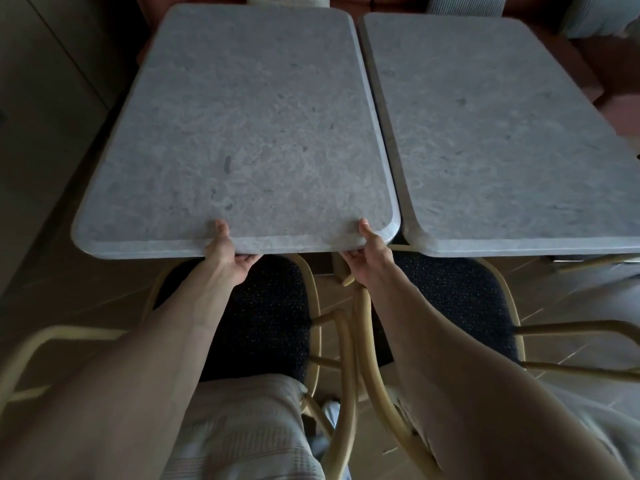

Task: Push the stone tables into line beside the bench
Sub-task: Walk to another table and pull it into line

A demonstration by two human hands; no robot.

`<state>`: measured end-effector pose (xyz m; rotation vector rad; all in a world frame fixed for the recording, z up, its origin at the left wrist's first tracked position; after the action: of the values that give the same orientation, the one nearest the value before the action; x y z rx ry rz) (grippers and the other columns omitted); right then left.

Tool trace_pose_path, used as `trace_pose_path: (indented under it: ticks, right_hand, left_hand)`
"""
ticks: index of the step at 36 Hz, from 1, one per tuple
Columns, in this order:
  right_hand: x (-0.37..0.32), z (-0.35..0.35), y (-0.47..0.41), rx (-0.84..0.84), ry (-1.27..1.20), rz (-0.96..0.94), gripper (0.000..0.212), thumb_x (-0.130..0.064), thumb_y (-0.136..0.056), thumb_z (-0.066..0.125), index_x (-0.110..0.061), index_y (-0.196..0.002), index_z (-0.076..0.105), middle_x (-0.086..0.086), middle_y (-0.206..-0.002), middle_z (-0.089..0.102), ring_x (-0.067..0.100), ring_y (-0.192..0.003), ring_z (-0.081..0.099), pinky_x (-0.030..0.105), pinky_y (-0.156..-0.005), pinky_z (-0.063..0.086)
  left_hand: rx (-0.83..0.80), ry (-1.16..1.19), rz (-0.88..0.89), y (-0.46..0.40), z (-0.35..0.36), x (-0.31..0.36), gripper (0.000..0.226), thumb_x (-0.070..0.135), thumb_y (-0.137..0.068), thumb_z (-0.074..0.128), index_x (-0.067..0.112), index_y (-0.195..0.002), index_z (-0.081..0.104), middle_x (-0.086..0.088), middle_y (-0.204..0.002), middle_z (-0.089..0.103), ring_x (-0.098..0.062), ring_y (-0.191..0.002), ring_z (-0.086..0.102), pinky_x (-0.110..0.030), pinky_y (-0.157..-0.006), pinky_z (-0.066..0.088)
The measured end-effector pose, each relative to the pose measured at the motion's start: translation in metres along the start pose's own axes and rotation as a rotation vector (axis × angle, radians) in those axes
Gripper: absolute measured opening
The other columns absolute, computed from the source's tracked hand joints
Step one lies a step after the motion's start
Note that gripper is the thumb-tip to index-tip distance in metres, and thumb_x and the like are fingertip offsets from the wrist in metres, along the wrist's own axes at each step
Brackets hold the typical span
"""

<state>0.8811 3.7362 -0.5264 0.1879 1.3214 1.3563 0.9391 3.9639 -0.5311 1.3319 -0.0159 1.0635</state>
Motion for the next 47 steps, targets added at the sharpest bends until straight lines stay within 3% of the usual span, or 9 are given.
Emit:
trace_pose_path:
  ticks: [6,11,20,28,31,35,39,43,47]
  right_hand:
    - [0.004,-0.003,0.003,0.017,-0.003,0.015,0.049,-0.02,-0.088,0.073,-0.005,-0.124,0.044,0.017,-0.106,0.064,0.031,-0.091,0.066,0.048,-0.091,0.056]
    - [0.007,-0.007,0.01,0.014,-0.001,0.041,0.042,-0.018,-0.089,0.072,-0.005,-0.117,0.044,0.017,-0.1,0.063,0.031,-0.087,0.066,0.046,-0.088,0.057]
    - [-0.001,-0.008,0.011,-0.021,0.008,0.092,0.06,-0.016,-0.089,0.071,-0.004,-0.139,0.039,0.022,-0.126,0.057,0.039,-0.109,0.061,0.053,-0.093,0.054]
    - [-0.002,-0.014,0.002,-0.062,0.004,0.119,0.059,-0.014,-0.089,0.071,-0.006,-0.137,0.04,0.019,-0.12,0.057,0.036,-0.102,0.061,0.055,-0.095,0.053]
    - [-0.005,-0.016,0.0,-0.06,-0.012,0.141,0.061,-0.014,-0.088,0.072,-0.005,-0.139,0.038,0.021,-0.125,0.055,0.038,-0.105,0.061,0.056,-0.095,0.053]
    - [-0.006,-0.018,-0.002,-0.057,-0.021,0.161,0.058,-0.014,-0.088,0.072,-0.004,-0.136,0.039,0.022,-0.121,0.055,0.037,-0.099,0.062,0.057,-0.094,0.053]
    - [-0.006,-0.019,-0.003,-0.06,-0.04,0.182,0.05,-0.013,-0.088,0.072,-0.005,-0.127,0.043,0.022,-0.121,0.055,0.037,-0.099,0.062,0.056,-0.093,0.054]
    - [-0.008,-0.017,0.003,-0.071,-0.076,0.201,0.042,-0.013,-0.089,0.07,-0.005,-0.122,0.046,0.021,-0.118,0.057,0.036,-0.097,0.064,0.05,-0.079,0.059]
    - [-0.011,-0.013,0.01,-0.059,-0.083,0.216,0.05,-0.015,-0.091,0.068,-0.003,-0.132,0.042,0.023,-0.126,0.057,0.037,-0.099,0.064,0.048,-0.076,0.059]
  left_hand:
    - [0.006,0.002,-0.017,-0.006,-0.006,-0.001,0.039,0.05,-0.095,0.055,0.013,-0.106,0.055,-0.01,-0.101,0.066,-0.027,-0.083,0.067,-0.048,-0.077,0.058]
    - [0.027,-0.011,-0.013,-0.009,-0.013,-0.002,0.055,0.053,-0.096,0.053,0.014,-0.135,0.051,-0.01,-0.116,0.067,-0.026,-0.088,0.068,-0.047,-0.077,0.056]
    - [0.057,-0.015,-0.001,-0.003,-0.011,-0.004,0.056,0.055,-0.096,0.052,0.016,-0.136,0.051,-0.008,-0.117,0.066,-0.024,-0.087,0.067,-0.045,-0.069,0.056]
    - [0.109,-0.024,0.016,-0.002,-0.007,-0.008,0.042,0.056,-0.093,0.054,0.017,-0.109,0.057,-0.006,-0.097,0.068,-0.023,-0.08,0.068,-0.046,-0.084,0.058]
    - [0.122,-0.046,0.018,0.001,-0.005,-0.009,0.033,0.053,-0.097,0.052,0.02,-0.095,0.054,-0.005,-0.093,0.066,-0.022,-0.078,0.067,-0.046,-0.081,0.056]
    - [0.14,-0.05,0.003,0.004,-0.003,-0.011,0.035,0.053,-0.098,0.05,0.019,-0.107,0.054,-0.005,-0.094,0.066,-0.021,-0.078,0.067,-0.045,-0.082,0.055]
    - [0.141,-0.039,-0.021,0.006,-0.004,-0.012,0.042,0.054,-0.097,0.049,0.02,-0.122,0.052,-0.004,-0.097,0.065,-0.02,-0.079,0.066,-0.043,-0.079,0.054]
    - [0.133,0.001,-0.051,0.009,-0.003,-0.009,0.05,0.053,-0.097,0.05,0.017,-0.132,0.052,-0.007,-0.113,0.066,-0.022,-0.086,0.066,-0.045,-0.086,0.054]
    - [0.121,0.062,-0.082,0.02,0.006,-0.009,0.037,0.049,-0.099,0.05,0.015,-0.11,0.058,-0.007,-0.122,0.064,-0.021,-0.085,0.066,-0.041,-0.09,0.053]
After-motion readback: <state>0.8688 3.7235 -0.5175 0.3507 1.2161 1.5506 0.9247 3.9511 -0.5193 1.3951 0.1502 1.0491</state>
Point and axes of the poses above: each hand's wrist, its own y-axis away from the middle knuckle, its own z-axis out of the palm, x = y × z, the point moved 1 cm from there along -y, towards the middle knuckle
